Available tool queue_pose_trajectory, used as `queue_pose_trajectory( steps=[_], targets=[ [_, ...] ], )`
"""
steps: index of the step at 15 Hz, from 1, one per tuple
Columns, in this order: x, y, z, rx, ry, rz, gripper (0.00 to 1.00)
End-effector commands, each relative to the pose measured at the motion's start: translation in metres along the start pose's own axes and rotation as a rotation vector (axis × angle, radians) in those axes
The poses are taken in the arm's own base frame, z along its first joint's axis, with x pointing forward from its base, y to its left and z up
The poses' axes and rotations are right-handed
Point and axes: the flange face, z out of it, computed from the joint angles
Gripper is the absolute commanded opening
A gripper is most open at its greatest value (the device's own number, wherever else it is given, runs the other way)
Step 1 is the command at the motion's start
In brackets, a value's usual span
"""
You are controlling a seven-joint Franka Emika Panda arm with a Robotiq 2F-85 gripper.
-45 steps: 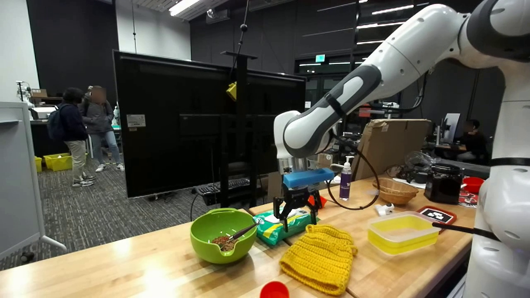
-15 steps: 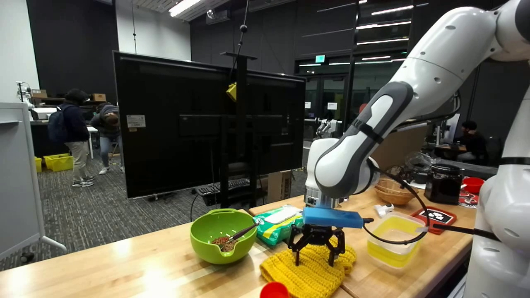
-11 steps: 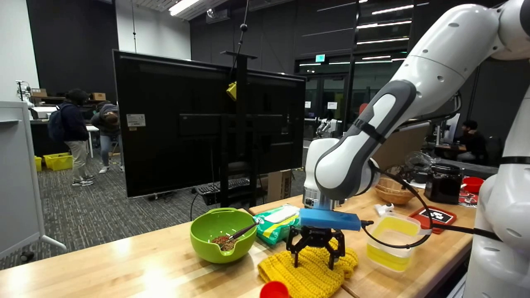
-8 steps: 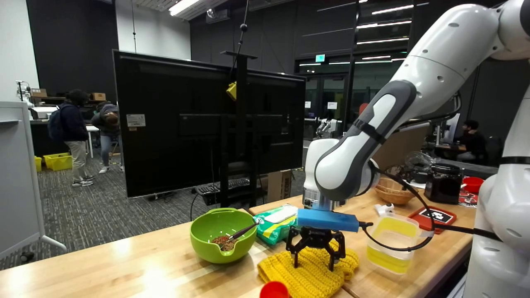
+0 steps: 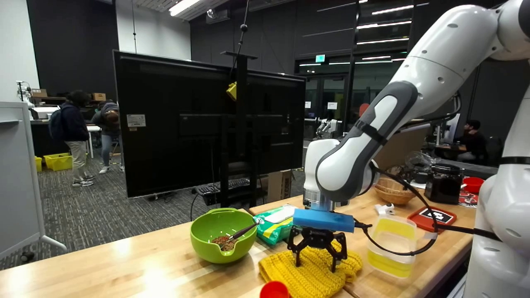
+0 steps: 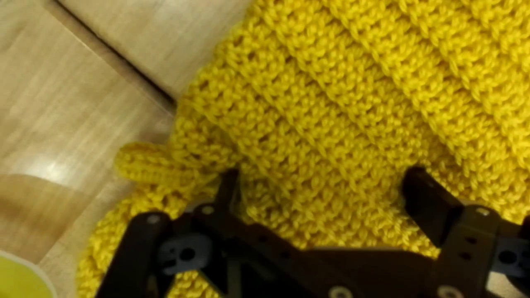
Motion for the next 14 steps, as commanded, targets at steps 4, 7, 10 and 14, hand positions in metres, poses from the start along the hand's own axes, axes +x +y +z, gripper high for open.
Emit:
queue_pose_trajectory(
  steps=[4, 7, 10, 14],
  targets=[
    [0.013, 0.027, 0.003, -0.124, -0.027, 0.034, 1.00],
    [0.021, 0.034, -0.001, -0.166, -0.042, 0.034, 1.00],
    [0.030, 0.040, -0.006, -0.193, -0.047, 0.024, 1.00],
    [0.028, 0.029, -0.029, -0.120, -0.030, -0.091, 1.00]
  ],
)
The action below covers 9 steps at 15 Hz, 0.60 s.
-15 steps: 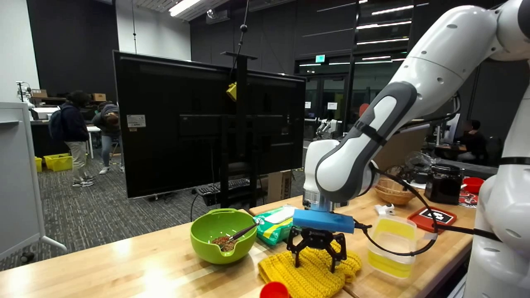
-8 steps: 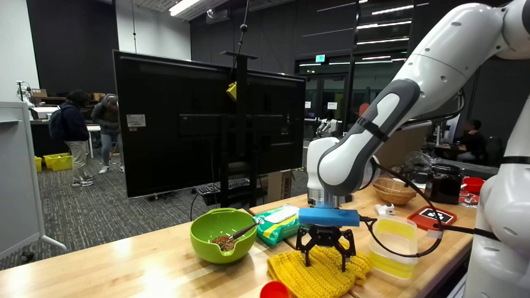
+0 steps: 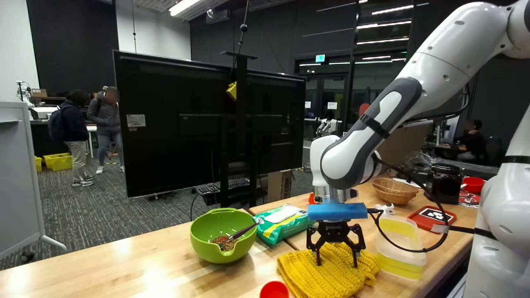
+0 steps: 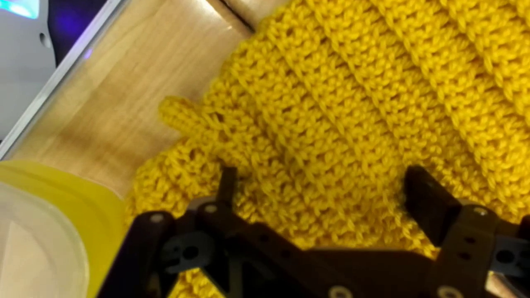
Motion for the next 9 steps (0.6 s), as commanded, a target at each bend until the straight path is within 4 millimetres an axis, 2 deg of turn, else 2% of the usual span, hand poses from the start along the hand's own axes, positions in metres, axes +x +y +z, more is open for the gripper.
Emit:
queue_pose_trajectory(
  steps=[1, 2, 4, 9],
  targets=[
    [-0.004, 0.006, -0.021, 0.062, 0.035, -0.117, 1.00],
    [-0.008, 0.010, -0.027, 0.087, 0.039, -0.154, 1.00],
    [-0.010, 0.004, -0.044, 0.126, 0.042, -0.217, 1.00],
    [-0.022, 0.017, -0.074, 0.162, 0.029, -0.281, 1.00]
  ],
)
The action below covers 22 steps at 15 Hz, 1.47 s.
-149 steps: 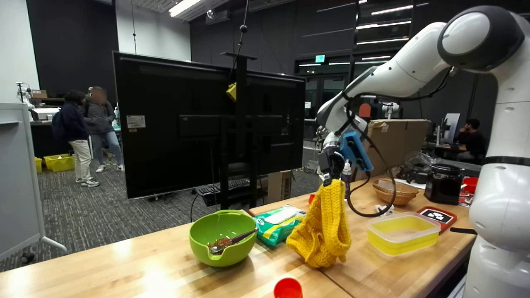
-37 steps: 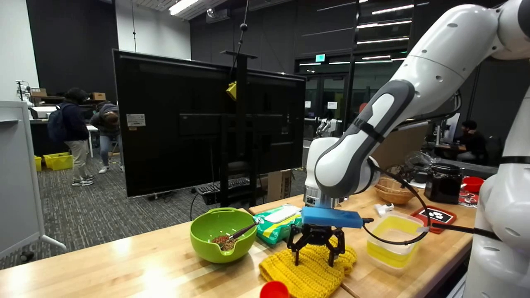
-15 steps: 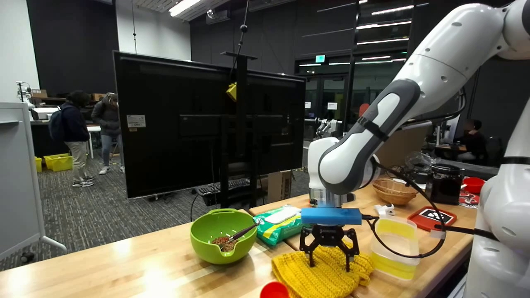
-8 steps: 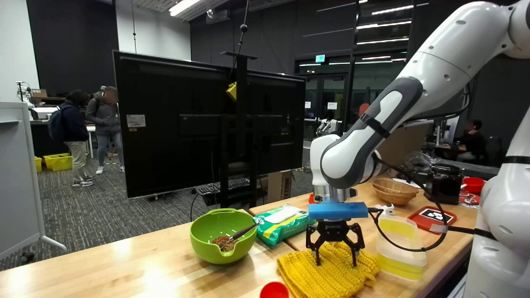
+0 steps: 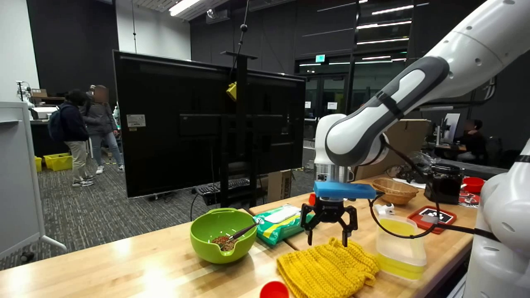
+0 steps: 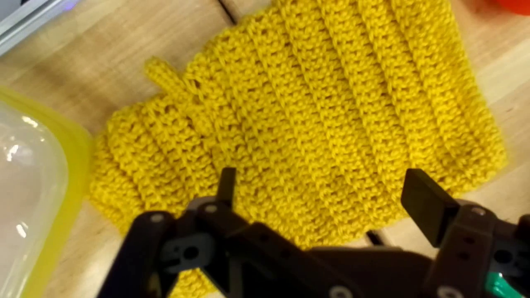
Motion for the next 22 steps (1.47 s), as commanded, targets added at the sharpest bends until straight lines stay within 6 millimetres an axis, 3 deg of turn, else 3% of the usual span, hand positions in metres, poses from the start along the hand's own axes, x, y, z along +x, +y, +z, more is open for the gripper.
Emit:
queue_pose_trajectory(
  steps=[1, 8, 16, 22],
  targets=[
    [-0.011, 0.012, -0.024, 0.008, -0.011, -0.037, 1.00],
    [-0.015, 0.026, -0.034, -0.045, -0.058, -0.001, 1.00],
    [0.007, 0.035, -0.030, -0.047, -0.060, -0.054, 1.00],
    [0.035, 0.054, -0.018, -0.042, -0.100, -0.089, 1.00]
  ],
)
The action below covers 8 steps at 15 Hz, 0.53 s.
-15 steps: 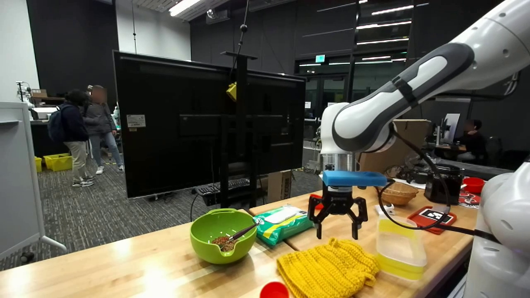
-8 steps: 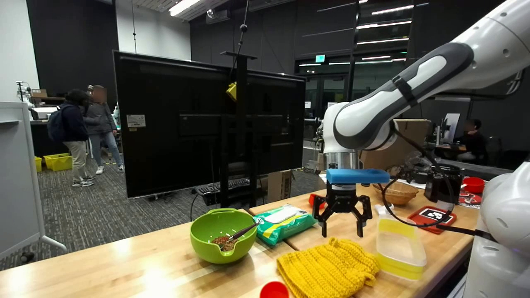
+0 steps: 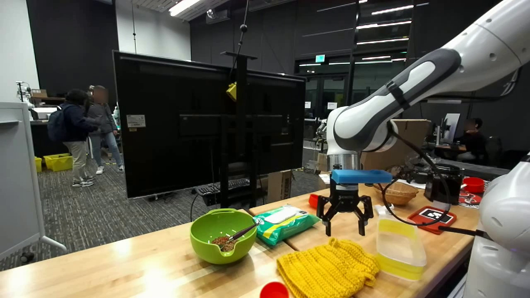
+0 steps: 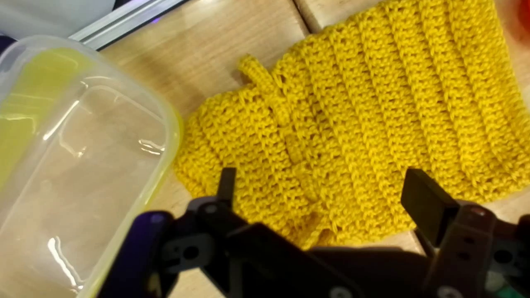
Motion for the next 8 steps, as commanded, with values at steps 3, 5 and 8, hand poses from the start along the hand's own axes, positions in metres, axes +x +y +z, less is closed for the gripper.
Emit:
queue_pose_trajectory(
  steps=[3, 5, 8],
  targets=[
    [0.033, 0.025, 0.016, -0.003, -0.037, -0.030, 1.00],
    [0.044, 0.035, 0.024, -0.004, -0.054, -0.037, 1.00],
    [0.061, 0.050, 0.037, -0.001, -0.078, -0.046, 1.00]
  ],
)
